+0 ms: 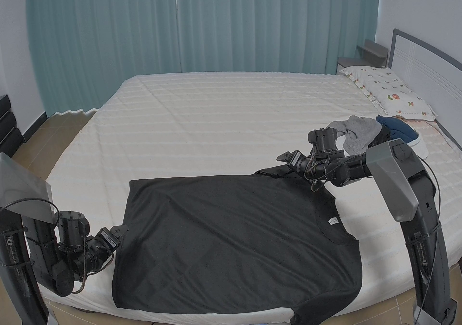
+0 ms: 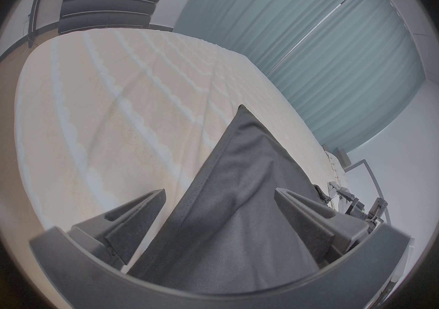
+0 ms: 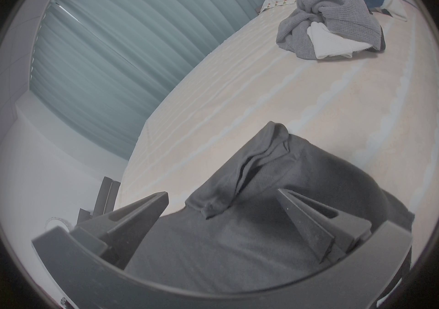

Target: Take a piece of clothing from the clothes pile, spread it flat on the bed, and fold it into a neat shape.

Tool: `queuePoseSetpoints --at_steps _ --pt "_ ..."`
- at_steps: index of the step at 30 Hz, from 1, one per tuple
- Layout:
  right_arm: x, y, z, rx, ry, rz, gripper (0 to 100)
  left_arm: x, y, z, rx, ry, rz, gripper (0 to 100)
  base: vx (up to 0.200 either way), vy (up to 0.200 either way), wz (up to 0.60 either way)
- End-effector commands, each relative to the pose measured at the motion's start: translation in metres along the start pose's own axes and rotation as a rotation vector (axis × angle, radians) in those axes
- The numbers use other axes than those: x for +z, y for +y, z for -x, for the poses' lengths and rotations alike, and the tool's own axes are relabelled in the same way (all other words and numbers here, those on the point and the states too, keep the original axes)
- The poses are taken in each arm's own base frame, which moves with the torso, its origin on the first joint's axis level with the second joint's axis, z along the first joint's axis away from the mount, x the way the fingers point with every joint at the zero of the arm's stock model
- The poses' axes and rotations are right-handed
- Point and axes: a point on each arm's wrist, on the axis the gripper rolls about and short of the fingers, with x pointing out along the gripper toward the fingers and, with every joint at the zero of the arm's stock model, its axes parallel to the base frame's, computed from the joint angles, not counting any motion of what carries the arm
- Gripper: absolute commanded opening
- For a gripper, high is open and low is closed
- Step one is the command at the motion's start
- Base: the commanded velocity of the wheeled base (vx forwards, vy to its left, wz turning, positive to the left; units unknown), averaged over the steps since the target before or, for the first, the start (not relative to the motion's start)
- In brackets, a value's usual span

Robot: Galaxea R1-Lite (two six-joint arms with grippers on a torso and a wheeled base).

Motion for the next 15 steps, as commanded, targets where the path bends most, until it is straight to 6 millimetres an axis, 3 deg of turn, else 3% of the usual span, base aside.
queuePoseSetpoints --at_steps 1,3,4,15 --pt "-0.015 -0.015 -0.023 -0.028 -0.002 -0.004 100 -0.002 0.001 -0.002 0.006 0.009 -0.002 100 0.000 0.000 0.00" --pt "-0.016 -0.016 -0.023 -0.029 -0.001 -0.001 100 -0.002 0.001 -0.002 0.006 0.009 -0.002 100 0.000 0.000 0.00" --pt "-0.017 -0.018 -0.025 -0.033 0.000 -0.001 0 -0.002 0.000 -0.002 0.005 0.008 -0.002 100 0.000 0.000 0.00" --pt "-0.003 -0.014 -0.026 0.075 -0.138 0.008 0 -0.004 0.001 -0.003 0.008 0.014 -0.005 100 0.000 0.000 0.00"
